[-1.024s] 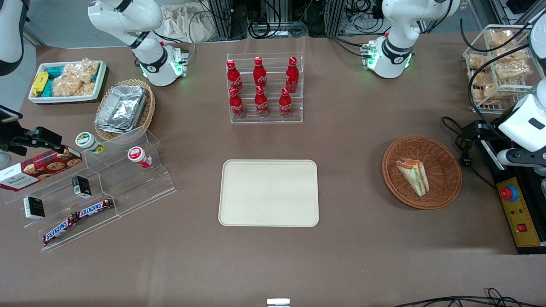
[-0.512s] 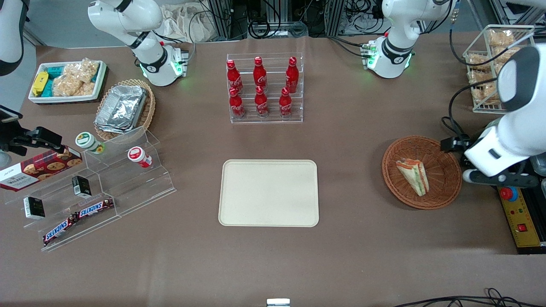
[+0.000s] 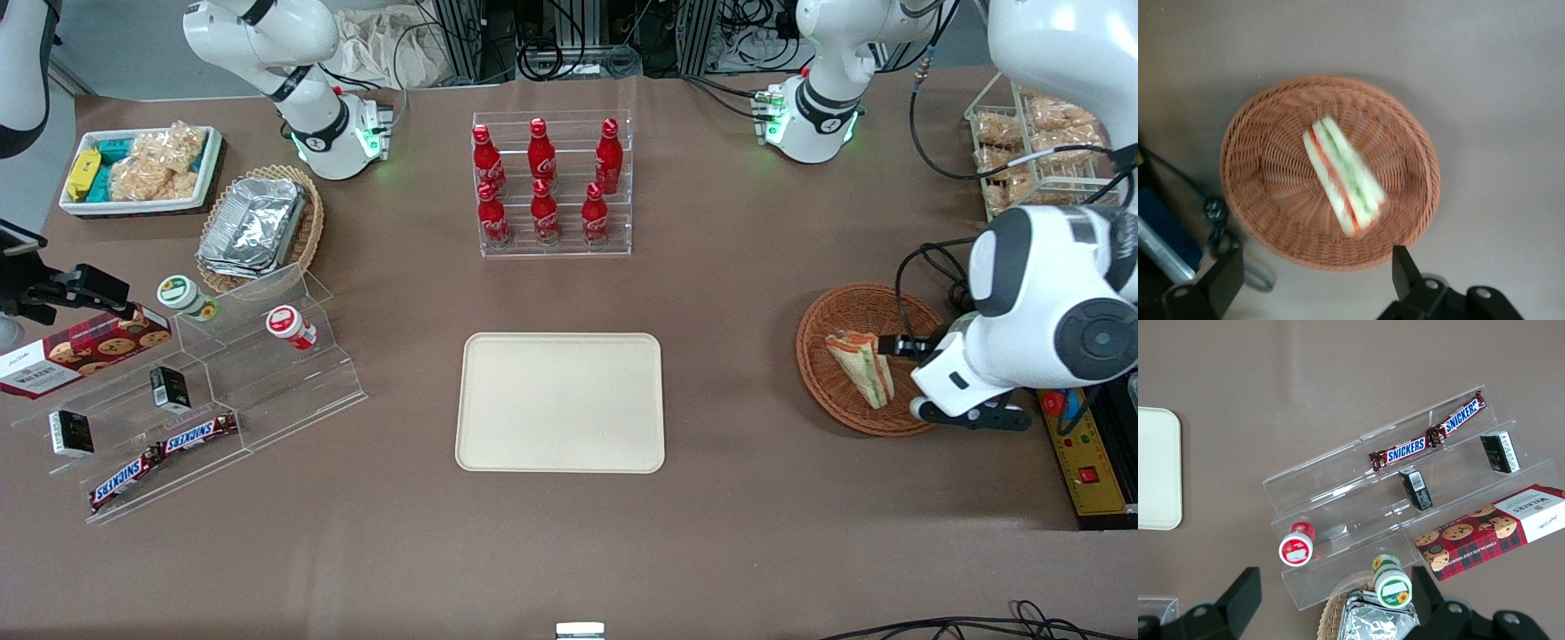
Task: Place sandwich from basket to tray
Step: 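Lower the open left gripper around the sandwich and close it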
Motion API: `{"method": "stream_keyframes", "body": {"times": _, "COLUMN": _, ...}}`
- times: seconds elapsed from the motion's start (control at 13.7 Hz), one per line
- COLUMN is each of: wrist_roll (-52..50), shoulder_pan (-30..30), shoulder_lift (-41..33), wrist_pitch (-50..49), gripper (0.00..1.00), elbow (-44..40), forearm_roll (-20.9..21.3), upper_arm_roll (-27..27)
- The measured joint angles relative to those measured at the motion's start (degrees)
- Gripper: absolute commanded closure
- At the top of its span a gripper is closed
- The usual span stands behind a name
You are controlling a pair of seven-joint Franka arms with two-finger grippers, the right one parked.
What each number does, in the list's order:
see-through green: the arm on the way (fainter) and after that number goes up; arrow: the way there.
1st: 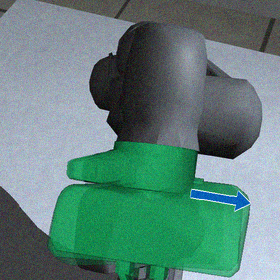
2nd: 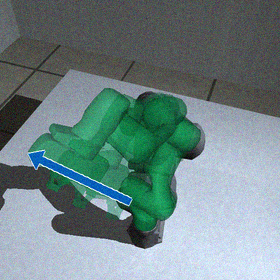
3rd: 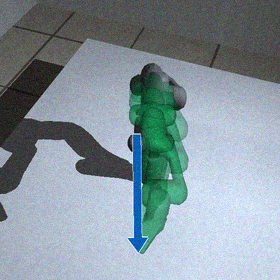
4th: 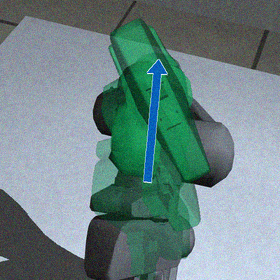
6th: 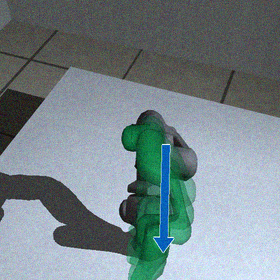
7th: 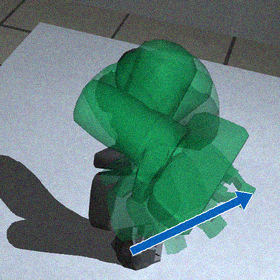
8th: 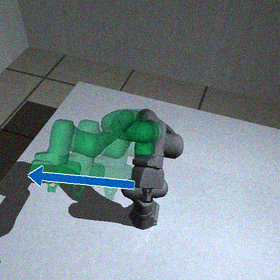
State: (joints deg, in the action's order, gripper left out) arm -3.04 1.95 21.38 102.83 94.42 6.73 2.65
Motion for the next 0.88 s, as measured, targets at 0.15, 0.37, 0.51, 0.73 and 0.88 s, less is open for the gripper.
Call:
{"method": "stream_keyframes", "body": {"times": 0.15, "wrist_roll": -3.80, "shoulder_pan": -0.04, "shoulder_lift": -0.65, "wrist_pitch": 8.50, "gripper": 0.01, "elbow": 7.01, "forearm_roll": -0.02, "upper_arm_roll": -1.50}}
{"method": "stream_keyframes", "body": {"times": 0.37, "wrist_roll": -10.97, "shoulder_pan": -0.13, "shoulder_lift": -1.28, "wrist_pitch": 17.00, "gripper": 0.01, "elbow": 14.35, "forearm_roll": -0.19, "upper_arm_roll": -2.32}}
{"method": "stream_keyframes", "body": {"times": 0.51, "wrist_roll": -18.17, "shoulder_pan": -0.09, "shoulder_lift": -1.31, "wrist_pitch": 23.24, "gripper": 0.02, "elbow": 18.09, "forearm_roll": -0.19, "upper_arm_roll": -2.29}}
{"method": "stream_keyframes", "body": {"times": 0.73, "wrist_roll": -23.56, "shoulder_pan": -0.08, "shoulder_lift": -1.15, "wrist_pitch": 28.02, "gripper": 0.03, "elbow": 22.06, "forearm_roll": -0.19, "upper_arm_roll": -2.26}}
{"method": "stream_keyframes", "body": {"times": 0.88, "wrist_roll": -24.21, "shoulder_pan": -0.08, "shoulder_lift": -1.03, "wrist_pitch": 30.43, "gripper": 0.22, "elbow": 24.25, "forearm_roll": -0.19, "upper_arm_roll": -2.26}}
